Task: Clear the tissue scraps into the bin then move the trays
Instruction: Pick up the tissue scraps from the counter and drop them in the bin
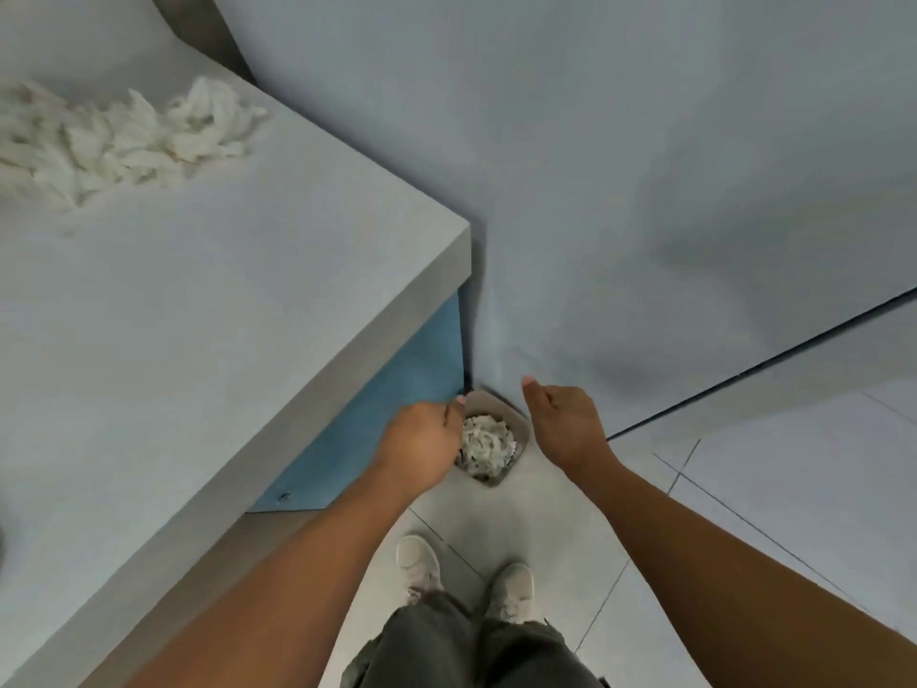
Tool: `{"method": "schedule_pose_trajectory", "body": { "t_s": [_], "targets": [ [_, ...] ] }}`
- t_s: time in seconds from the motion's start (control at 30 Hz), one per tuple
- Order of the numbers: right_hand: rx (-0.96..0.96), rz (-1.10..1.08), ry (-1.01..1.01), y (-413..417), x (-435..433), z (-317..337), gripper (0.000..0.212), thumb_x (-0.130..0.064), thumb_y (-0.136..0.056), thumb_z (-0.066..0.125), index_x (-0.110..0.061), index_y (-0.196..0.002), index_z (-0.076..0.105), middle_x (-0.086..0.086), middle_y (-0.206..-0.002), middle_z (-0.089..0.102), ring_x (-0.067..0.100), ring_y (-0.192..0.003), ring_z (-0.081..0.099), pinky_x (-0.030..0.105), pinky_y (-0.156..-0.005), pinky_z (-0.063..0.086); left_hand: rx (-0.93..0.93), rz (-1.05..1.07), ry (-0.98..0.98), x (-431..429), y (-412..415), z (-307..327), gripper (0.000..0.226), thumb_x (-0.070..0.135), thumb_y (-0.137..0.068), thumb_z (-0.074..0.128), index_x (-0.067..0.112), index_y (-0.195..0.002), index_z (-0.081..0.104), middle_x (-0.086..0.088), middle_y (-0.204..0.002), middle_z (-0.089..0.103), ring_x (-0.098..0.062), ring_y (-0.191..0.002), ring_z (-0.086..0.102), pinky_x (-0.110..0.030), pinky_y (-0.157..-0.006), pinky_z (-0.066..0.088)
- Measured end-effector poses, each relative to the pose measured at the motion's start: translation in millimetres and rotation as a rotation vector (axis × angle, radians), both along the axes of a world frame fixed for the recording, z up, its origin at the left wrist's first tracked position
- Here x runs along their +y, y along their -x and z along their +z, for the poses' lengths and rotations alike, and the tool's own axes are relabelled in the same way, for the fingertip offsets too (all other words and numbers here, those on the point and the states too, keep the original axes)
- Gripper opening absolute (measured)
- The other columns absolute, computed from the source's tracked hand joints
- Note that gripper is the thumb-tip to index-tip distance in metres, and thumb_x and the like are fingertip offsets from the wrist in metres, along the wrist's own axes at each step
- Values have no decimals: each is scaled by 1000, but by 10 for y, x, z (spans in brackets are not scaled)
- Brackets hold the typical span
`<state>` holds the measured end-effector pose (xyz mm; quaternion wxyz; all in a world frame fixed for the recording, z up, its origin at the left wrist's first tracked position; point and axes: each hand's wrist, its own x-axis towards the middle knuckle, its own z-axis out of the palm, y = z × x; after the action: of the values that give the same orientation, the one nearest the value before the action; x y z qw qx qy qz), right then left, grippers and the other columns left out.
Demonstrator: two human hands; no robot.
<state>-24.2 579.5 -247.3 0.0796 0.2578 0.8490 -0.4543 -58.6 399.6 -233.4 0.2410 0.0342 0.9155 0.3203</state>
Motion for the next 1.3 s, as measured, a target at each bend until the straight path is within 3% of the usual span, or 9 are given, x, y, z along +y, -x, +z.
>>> {"method": "schedule_pose_trajectory", "body": {
  "t_s": [0.13,0.33,0.47,0.57,0.67,0.8,1.0,1.17,1.3],
  "targets": [
    [-105,-65,22,-158,-45,-762,58,-38,-102,43,-22,-47,32,-4,-47,35,15,-48,35,30,-51,27,-16,-144,118,40,8,-708,44,40,-103,31,14,-77,55,-14,-83,67,-23,-71,50,-27,-67,37],
    [-191,-159,126,-247,-41,-1784,60,-45,-100,44,-20,-47,34,-6,-43,37,15,-48,35,30,-54,31,-122,-147,170,81,115,-1854,40,37,-104,30,13,-80,52,-9,-79,59,-23,-73,48,-28,-69,36],
    [-208,-287,338,-267,4,-2517,45,-41,-100,43,-33,-56,51,-16,-52,46,10,-56,40,26,-53,33,-256,-48,72,153,144,-2665,38,29,-102,34,13,-70,46,-7,-74,50,-25,-74,46,-32,-67,36],
    [-253,-328,396,-272,37,-2971,29,-37,-101,38,-31,-74,47,-6,-73,47,21,-61,48,27,-45,43,-295,-85,77,264,173,-3258,29,23,-102,36,6,-88,55,-14,-90,57,-28,-85,53,-36,-72,40],
    [-313,-369,432,-273,86,-3338,21,-27,-100,35,-25,-84,49,-1,-74,45,24,-63,48,26,-46,38,-255,-210,119,377,216,-3859,18,20,-100,41,10,-96,56,-8,-97,58,-28,-92,57,-32,-70,39],
    [-330,-358,384,-276,150,-3767,26,-8,-95,35,-15,-91,59,0,-75,50,17,-64,46,28,-54,38,-234,-322,131,472,197,-4509,24,10,-95,49,13,-117,60,-7,-117,61,-24,-105,58,-28,-84,44],
    [-256,-388,286,-296,302,-4069,29,-5,-94,43,-16,-100,69,5,-83,59,18,-67,51,29,-57,41,-204,-355,106,548,48,-4873,45,14,-94,57,16,-138,51,-8,-133,57,-25,-122,52,-28,-101,39],
    [-262,-427,350,-111,276,-4039,38,2,-88,41,-20,-99,69,5,-96,64,18,-71,57,29,-61,45,-100,-169,2,422,65,-4722,38,10,-97,47,16,-134,54,0,-124,58,-13,-109,51,-9,-87,35],
    [-258,-316,349,179,35,-4032,49,7,-85,39,-23,-106,71,5,-111,67,15,-84,64,15,-56,50,12,-131,-19,167,129,-4581,35,8,-92,53,15,-125,62,-6,-118,67,-21,-106,63,-24,-85,47]
  ]
}}
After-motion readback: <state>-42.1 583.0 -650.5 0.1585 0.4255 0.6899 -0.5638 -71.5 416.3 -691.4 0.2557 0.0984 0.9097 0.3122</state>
